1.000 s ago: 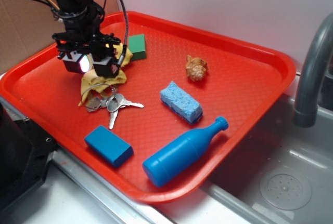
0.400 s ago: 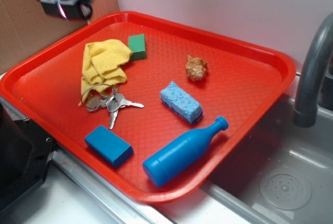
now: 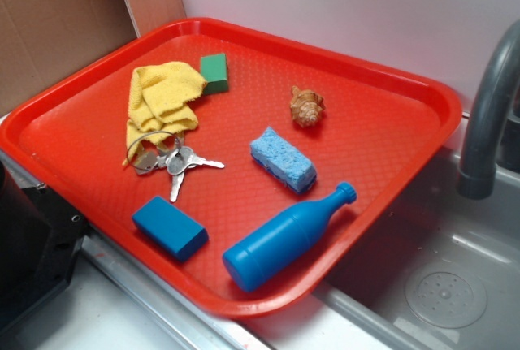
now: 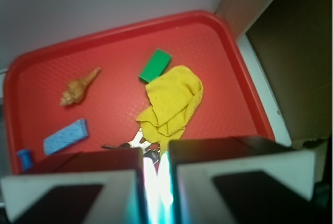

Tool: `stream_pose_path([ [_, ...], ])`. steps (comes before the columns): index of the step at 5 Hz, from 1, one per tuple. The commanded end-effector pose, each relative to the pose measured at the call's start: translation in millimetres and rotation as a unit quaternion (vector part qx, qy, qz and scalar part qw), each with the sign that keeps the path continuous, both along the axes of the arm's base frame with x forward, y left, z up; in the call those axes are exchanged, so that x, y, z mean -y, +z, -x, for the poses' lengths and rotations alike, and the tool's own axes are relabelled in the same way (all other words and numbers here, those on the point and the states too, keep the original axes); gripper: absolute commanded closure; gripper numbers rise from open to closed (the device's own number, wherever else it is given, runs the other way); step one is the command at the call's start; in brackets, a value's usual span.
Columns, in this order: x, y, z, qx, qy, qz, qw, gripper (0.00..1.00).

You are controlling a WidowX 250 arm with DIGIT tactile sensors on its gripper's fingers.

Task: Grab the yellow cloth.

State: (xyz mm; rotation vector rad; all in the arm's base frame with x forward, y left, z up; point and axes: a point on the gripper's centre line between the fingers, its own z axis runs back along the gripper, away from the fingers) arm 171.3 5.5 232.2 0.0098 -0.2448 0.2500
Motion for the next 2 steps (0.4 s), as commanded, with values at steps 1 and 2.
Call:
stream_pose_path([
  [1,-55.3,-48.5,-13.2,0.013,0.153,0.012,0.988,0.0],
  [2,-73.6,-95.5,-17.4,-0.008,0.226,-0.004,0.974,0.0],
])
